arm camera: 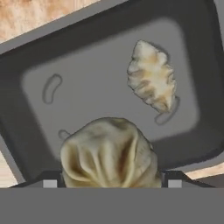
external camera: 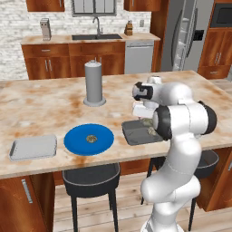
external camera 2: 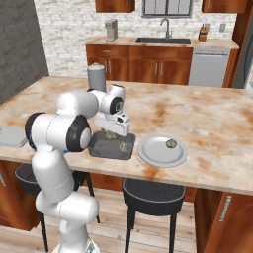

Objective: Place two dumplings into each of the tupperware containers and then place the containers in the fridge.

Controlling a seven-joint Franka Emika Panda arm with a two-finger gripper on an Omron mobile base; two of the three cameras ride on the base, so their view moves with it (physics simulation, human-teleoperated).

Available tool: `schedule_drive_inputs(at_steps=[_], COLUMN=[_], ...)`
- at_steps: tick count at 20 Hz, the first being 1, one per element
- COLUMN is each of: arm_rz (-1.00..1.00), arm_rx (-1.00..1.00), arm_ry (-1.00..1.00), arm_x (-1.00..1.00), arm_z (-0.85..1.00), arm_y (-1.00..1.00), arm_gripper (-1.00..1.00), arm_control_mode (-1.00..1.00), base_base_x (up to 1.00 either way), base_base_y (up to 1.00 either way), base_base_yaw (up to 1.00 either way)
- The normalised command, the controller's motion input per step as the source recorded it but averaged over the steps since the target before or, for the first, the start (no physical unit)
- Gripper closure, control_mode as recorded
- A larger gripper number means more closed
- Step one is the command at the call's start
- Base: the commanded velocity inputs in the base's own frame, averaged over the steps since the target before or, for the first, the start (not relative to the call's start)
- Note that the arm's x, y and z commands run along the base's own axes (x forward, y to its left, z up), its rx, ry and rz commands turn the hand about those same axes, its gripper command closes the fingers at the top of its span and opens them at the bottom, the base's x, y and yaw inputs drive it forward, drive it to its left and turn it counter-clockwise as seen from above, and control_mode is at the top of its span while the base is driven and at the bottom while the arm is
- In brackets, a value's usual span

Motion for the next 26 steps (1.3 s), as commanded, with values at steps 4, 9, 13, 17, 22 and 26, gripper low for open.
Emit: schedule_drive_inputs(at_steps=[4, 9, 13, 17, 22, 26], arm_rz=[0.19, 0.15, 0.14, 0.12, 0.11, 0.09], arm_rx=[0.00, 0.00, 0.00, 0.00, 0.00, 0.00], arm_ry=[0.02, 0.01, 0.00, 0.00, 0.00, 0.00], arm_x=[0.52, 0.13, 0.18, 0.00, 0.00, 0.00], arm_z=[-0.01, -0.41, -0.39, -0.22, -0.33, -0.20], arm_y=[0.10, 0.24, 0.08, 0.00, 0.00, 0.02], arm_gripper=[1.00, 1.00, 1.00, 1.00, 1.00, -1.00], arm_control_mode=[-1.00, -1.00, -1.00, -1.00, -1.00, -1.00], base_base_x=[0.00, 0.00, 0.00, 0.00, 0.00, 0.00], base_base_y=[0.00, 0.00, 0.00, 0.00, 0.00, 0.00], base_base_yaw=[0.00, 0.00, 0.00, 0.00, 0.00, 0.00])
